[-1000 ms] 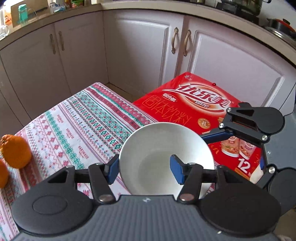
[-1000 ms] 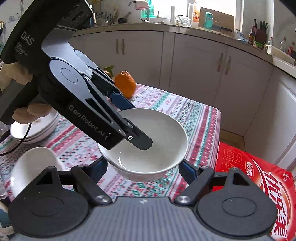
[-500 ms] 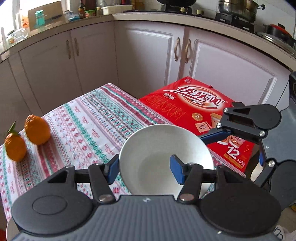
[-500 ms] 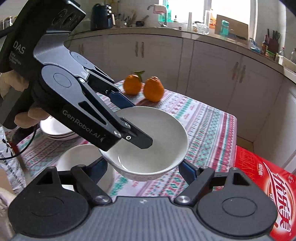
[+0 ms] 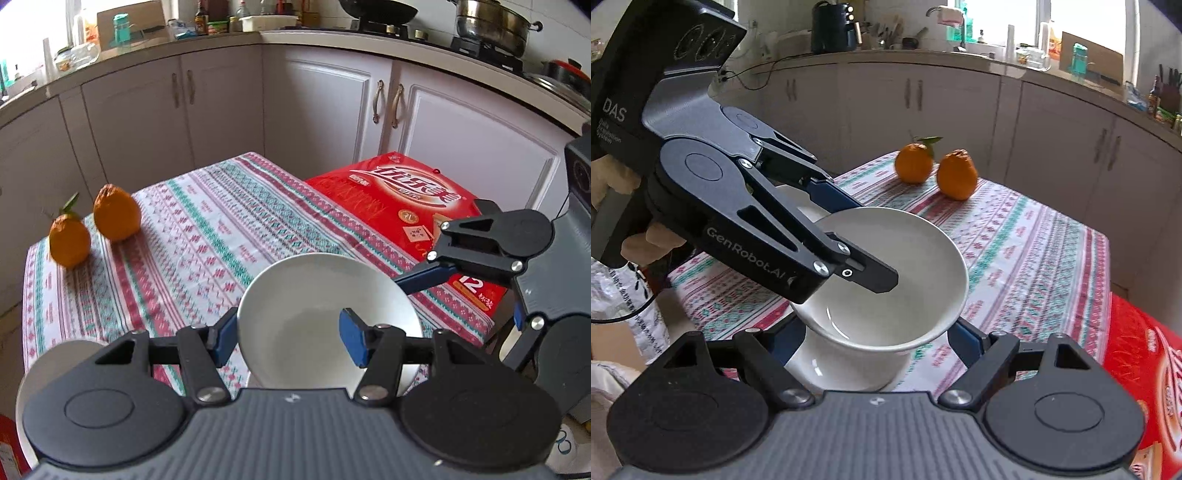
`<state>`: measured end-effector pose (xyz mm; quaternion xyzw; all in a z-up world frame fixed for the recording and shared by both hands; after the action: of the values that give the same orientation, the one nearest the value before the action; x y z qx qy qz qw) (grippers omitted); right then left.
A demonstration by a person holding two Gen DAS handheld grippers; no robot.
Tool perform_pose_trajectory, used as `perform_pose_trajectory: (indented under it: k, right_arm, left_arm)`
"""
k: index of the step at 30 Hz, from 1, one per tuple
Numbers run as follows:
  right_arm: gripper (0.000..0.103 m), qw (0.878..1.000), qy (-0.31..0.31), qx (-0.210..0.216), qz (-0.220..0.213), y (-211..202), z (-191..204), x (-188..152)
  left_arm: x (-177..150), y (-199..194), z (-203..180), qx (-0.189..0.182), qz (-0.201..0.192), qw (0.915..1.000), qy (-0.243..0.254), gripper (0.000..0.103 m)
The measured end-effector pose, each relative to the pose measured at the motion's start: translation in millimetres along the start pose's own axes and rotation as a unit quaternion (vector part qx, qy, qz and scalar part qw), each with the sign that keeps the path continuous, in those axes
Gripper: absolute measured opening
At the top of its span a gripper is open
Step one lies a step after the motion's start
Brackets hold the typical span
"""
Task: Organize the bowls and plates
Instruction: 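Carry the bowl with the left gripper and lower it onto the stacked bowls, then open the left gripper to release the bowl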
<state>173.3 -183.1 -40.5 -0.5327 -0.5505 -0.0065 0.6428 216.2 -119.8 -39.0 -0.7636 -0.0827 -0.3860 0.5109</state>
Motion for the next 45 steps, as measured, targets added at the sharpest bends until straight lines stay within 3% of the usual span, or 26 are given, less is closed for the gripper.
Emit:
perform_pose_trajectory:
  k: [14,37,39,41,45]
  right_arm:
    - [0.087,1.0,-0.001,0.019,0.023,14,17,-15]
    - [0.087,0.999,-0.01,0.018,0.044,26,21,-25]
    - [0.091,0.999,-0.009,0.019,0.047,27,21,-26]
    - [0.103,0.999,-0.007,0.017,0.04,26,21,-25]
    - [0.103,0.999,-0.009,0.02,0.031,19,19,-23]
  left_arm:
    - [-26,4,8,-0.001,0.004,0.9999,-0.015,0.057]
    - [-38,16,14,-0.007,0.011,0.9994,-0.032,0.057]
    - [-38,16,16,-0.008,0.01,0.9993,-0.034,0.06]
    - [-38,17,17,-0.008,0.008,0.9993,-0.036,0.066]
    - [-36,8,17,-0.006,-0.006,0.9996,-0.028,0.076]
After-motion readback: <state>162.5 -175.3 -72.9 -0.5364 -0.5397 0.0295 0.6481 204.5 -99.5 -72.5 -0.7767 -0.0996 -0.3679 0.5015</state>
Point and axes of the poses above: each gripper's, at about its wrist camera, not at the fingertips, and y roughly the way its jaws point, z to its left, x to its top, the point moved 9 cm from there along y, roughly the way its jaws point, and after that the axes turned 14 degrees about -y, right-handed, at the moved point
